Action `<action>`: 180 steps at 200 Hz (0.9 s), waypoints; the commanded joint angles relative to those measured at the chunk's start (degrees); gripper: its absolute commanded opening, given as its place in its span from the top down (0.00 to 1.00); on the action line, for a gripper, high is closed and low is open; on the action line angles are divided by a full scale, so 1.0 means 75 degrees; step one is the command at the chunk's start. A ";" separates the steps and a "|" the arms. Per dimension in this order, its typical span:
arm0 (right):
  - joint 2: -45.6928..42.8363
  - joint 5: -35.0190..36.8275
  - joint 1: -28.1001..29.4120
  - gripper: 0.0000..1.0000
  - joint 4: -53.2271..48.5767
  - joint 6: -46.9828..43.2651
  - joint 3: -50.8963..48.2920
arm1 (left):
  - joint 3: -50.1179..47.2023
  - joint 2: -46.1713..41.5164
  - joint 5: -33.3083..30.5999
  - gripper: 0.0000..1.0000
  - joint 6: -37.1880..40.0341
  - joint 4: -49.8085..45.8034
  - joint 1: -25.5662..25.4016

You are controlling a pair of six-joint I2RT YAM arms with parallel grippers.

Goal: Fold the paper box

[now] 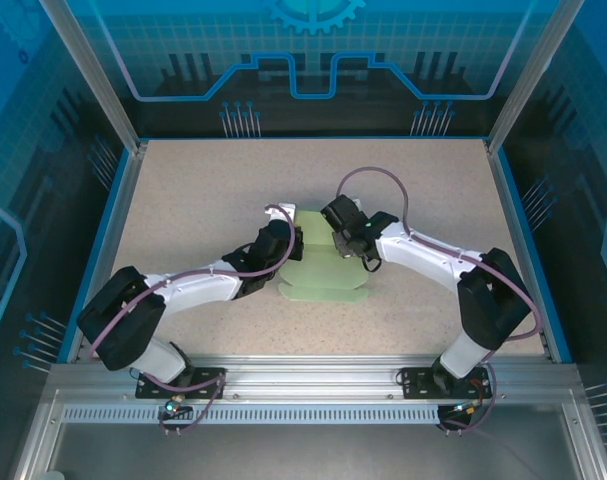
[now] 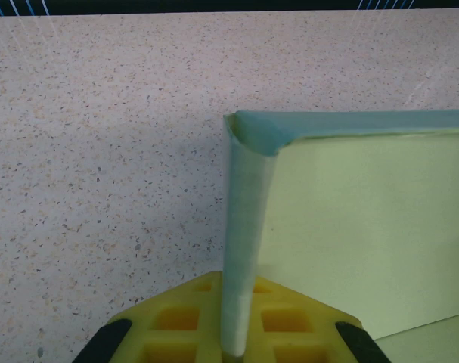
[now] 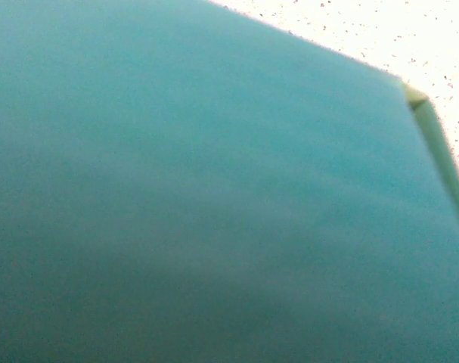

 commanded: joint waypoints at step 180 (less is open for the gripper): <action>-0.1040 -0.1668 -0.0694 0.60 0.0392 -0.0162 0.0005 | 0.0152 0.0055 -0.0147 0.99 0.0162 0.0079 0.0013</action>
